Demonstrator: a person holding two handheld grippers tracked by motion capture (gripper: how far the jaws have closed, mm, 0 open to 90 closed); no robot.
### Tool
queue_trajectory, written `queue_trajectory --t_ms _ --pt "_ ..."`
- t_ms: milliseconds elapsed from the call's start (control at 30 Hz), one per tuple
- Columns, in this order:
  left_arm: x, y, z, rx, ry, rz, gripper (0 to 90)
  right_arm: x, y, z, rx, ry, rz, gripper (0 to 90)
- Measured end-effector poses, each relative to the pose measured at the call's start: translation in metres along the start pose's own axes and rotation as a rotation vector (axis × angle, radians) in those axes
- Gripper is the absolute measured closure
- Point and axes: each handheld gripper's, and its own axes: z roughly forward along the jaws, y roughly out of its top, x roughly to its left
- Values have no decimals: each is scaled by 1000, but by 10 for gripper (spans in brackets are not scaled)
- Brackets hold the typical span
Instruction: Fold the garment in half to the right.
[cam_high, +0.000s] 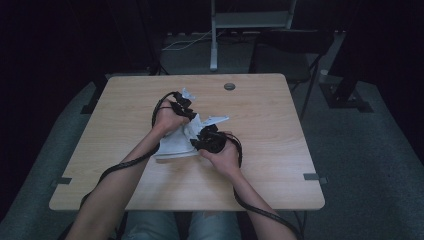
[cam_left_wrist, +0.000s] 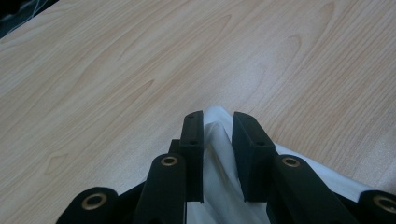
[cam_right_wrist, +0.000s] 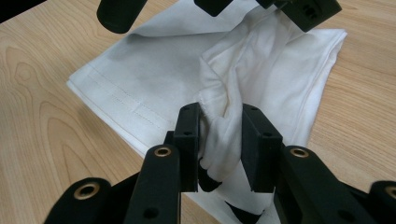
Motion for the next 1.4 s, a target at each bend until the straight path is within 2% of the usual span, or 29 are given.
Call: queue_trajectory --t_ms 1100,1400 --pt "-5 2 5 -34 -4 -7 639 -5 -5 -4 4 -36 16 643" --pt "-8 2 7 -57 -1 -11 574 -8 -9 -7 3 -48 24 621"
